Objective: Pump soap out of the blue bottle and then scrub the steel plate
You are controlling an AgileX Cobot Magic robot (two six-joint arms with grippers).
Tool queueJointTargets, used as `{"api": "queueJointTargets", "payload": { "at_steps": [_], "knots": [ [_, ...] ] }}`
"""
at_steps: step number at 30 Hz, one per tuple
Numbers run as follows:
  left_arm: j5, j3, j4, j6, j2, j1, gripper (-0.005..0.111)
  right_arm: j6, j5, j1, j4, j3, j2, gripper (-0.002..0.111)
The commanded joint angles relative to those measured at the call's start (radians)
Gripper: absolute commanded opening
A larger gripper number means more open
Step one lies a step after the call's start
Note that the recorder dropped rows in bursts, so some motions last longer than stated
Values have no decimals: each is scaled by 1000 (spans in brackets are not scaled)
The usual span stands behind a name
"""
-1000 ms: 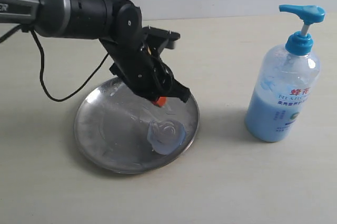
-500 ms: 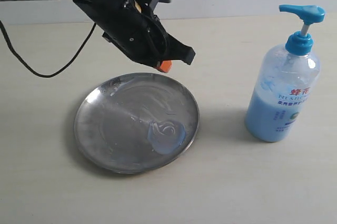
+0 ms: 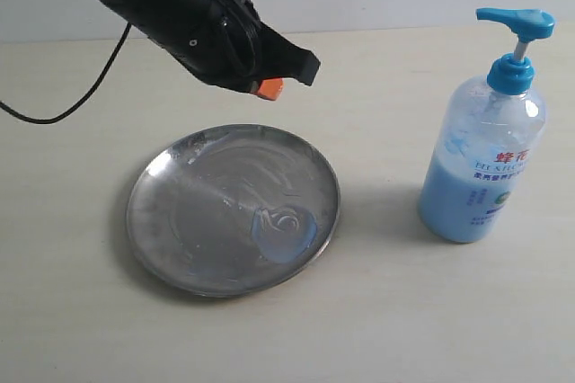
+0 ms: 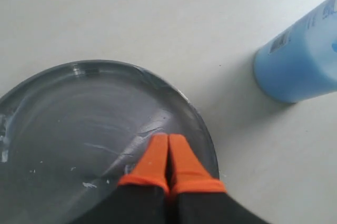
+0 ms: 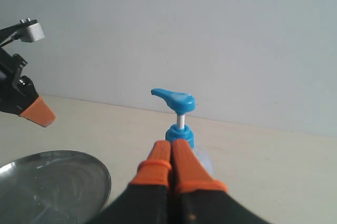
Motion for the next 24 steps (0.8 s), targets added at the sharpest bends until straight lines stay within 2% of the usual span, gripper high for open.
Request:
{"api": "queueJointTargets", "payload": {
  "at_steps": [1,5,12,24],
  "knots": [
    [-69,88,-4,-4,-74,1,0,-8,-46,-4,-2,16,22,0],
    [-132,165,-4,-4,-149,1,0,-8,-46,-4,-2,16,69,0],
    [-147,238,-4,-2,-278,1,0,-8,-46,-4,-2,16,155,0],
    [-170,402,18,0,-710,1,0,-6,-47,-4,2,16,162,0]
  ]
}}
